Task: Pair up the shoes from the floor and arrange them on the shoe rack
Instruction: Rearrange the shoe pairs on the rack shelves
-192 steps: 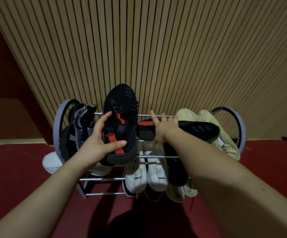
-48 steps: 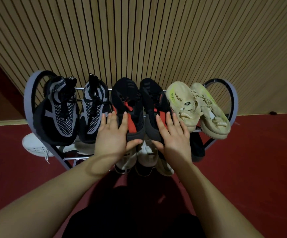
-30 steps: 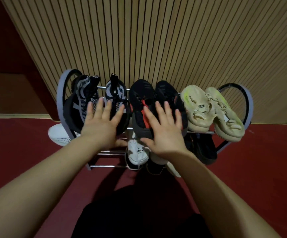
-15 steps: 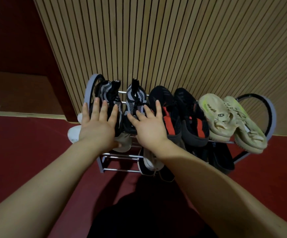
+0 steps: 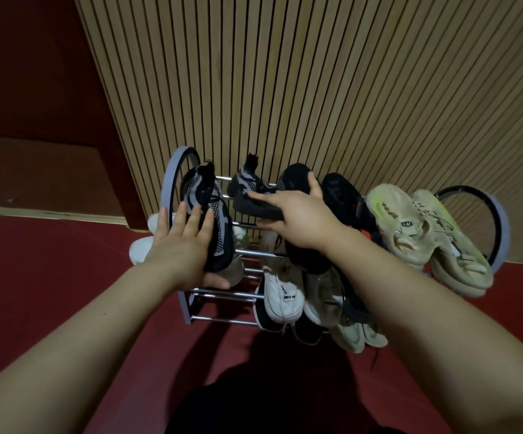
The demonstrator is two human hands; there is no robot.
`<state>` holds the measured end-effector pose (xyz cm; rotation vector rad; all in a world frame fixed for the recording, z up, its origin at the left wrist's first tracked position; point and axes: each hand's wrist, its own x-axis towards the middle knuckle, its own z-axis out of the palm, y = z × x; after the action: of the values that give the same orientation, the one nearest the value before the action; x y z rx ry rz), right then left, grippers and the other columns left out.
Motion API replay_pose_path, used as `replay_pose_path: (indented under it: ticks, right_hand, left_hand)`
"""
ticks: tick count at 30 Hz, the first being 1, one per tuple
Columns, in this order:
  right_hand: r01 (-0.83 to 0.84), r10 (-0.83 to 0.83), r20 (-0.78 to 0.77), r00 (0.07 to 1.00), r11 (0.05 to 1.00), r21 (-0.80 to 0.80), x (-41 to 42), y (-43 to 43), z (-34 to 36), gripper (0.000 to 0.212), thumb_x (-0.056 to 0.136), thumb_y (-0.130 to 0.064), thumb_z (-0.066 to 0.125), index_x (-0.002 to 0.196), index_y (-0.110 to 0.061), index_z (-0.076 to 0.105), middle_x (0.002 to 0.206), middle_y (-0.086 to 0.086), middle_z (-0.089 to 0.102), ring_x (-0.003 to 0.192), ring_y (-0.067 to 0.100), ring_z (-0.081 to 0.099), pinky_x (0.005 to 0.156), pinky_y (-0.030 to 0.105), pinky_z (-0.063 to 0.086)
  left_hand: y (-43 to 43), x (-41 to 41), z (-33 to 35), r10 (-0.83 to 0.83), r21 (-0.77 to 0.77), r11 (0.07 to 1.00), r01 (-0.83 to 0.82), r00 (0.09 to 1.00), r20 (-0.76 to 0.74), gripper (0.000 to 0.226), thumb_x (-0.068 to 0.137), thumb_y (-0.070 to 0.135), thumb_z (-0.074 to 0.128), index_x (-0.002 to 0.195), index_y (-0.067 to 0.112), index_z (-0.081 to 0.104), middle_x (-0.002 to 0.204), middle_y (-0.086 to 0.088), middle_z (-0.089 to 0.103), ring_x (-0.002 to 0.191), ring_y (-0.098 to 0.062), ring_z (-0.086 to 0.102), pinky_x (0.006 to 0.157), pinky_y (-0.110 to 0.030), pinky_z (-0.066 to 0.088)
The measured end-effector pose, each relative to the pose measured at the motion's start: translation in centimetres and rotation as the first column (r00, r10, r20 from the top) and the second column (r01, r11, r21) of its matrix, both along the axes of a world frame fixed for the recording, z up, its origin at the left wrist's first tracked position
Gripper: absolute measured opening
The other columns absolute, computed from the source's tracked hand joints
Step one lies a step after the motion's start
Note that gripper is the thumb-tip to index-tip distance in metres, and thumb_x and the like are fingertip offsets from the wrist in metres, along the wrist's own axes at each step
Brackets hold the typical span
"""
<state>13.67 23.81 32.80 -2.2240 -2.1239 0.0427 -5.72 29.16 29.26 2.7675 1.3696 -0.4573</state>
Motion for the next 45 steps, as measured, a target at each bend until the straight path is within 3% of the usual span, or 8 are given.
replay_pose_path:
  ticks: [10,16,20,30,34,36,39,45]
  right_hand:
    - [0.191,-0.035,-0.837,0.546,0.978,0.083,3.0,-0.1,3.8,0.042,0.088,-0.028,0.064,0.128,-0.036,0.055,0.116,-0.007,0.065,0.108,0.013,0.06,0.101,0.042,0.045]
    - [-0.222,0.223,-0.227,0.948,0.975,0.03,5.8,-2.1,9.0,0.047,0.087,-0.03,0.06,0.125,-0.051,0.044,0.141,-0.015,0.047,0.137,0.004,0.029,0.117,0.047,-0.003]
    - [-0.502,0.431,0.451,0.781,0.863,0.046,6.4,-3.5,10.0,0.062,0.075,-0.024,0.067,0.13,-0.046,0.048,0.151,-0.007,0.033,0.144,0.028,0.015,0.113,0.054,-0.001]
    - [-0.486,0.233,0.587,0.775,0.813,0.319,12.7,-9.0,10.6,0.071,0.081,-0.035,0.063,0.143,-0.039,0.027,0.156,0.002,0.021,0.141,0.03,0.019,0.109,0.048,0.018]
    - [0.247,-0.162,-0.267,0.95,0.912,0.327,13.4,-9.9,8.9,0.091,0.088,-0.026,0.062,0.147,-0.042,-0.006,0.159,0.002,0.009,0.143,0.021,0.019,0.114,0.045,0.024]
    - [0.467,-0.031,-0.932,0.361,0.871,0.152,12.3,-10.5,7.9,0.087,0.091,-0.012,0.056,0.148,-0.042,-0.003,0.154,0.008,0.028,0.132,0.025,0.043,0.106,0.043,0.039]
    - [0.452,0.184,-0.951,-0.248,0.89,0.054,10.0,-10.0,6.4,0.083,0.089,-0.018,0.053,0.148,-0.042,0.0,0.146,0.007,0.039,0.115,0.033,0.057,0.09,0.049,0.052]
    - [0.553,0.174,-0.984,0.021,0.818,0.157,7.4,-5.9,5.0,0.057,0.099,-0.017,0.044,0.144,-0.041,0.019,0.139,0.002,0.044,0.114,0.029,0.058,0.064,0.036,0.059]
  left_hand:
    - [1.8,0.3,1.6,0.086,-0.181,0.983,-0.022,0.932,0.352,0.118,0.071,0.072,0.049,0.147,0.014,-0.019,0.158,-0.011,-0.012,0.144,-0.029,-0.017,0.113,-0.047,-0.013]
    - [2.8,1.5,5.3,0.046,-0.221,0.97,0.102,0.815,0.577,0.116,0.068,0.062,0.059,0.146,0.027,-0.019,0.157,-0.006,-0.018,0.143,-0.023,-0.02,0.113,-0.041,-0.01]
    - [5.6,5.2,8.4,-0.304,-0.06,0.929,0.366,0.844,0.442,0.123,0.069,0.049,0.074,0.143,0.032,-0.023,0.156,-0.005,-0.024,0.14,-0.021,-0.026,0.111,-0.038,-0.016]
    - [4.1,10.1,12.0,-0.584,0.039,0.776,0.63,0.693,0.422,0.11,0.056,0.07,0.061,0.141,0.052,-0.005,0.121,0.013,0.037,0.107,-0.007,0.044,0.092,-0.029,0.044]
    - [2.7,11.1,11.5,-0.543,0.244,0.838,0.489,0.698,0.467,0.109,0.064,0.064,0.069,0.147,0.038,0.003,0.124,0.003,0.043,0.105,-0.013,0.047,0.085,-0.029,0.044]
    - [2.0,11.3,11.2,-0.438,0.25,0.899,0.36,0.707,0.556,0.11,0.065,0.062,0.07,0.148,0.035,0.003,0.127,0.001,0.043,0.109,-0.017,0.049,0.086,-0.031,0.046]
    - [1.1,11.6,10.8,-0.398,0.316,0.913,0.256,0.724,0.563,0.112,0.063,0.067,0.067,0.148,0.033,0.002,0.126,-0.002,0.045,0.108,-0.02,0.052,0.087,-0.035,0.049]
    - [-0.2,10.0,9.2,-0.308,0.221,0.95,0.219,0.767,0.563,0.117,0.062,0.07,0.066,0.149,0.034,-0.004,0.125,-0.003,0.043,0.111,-0.02,0.049,0.091,-0.036,0.047]
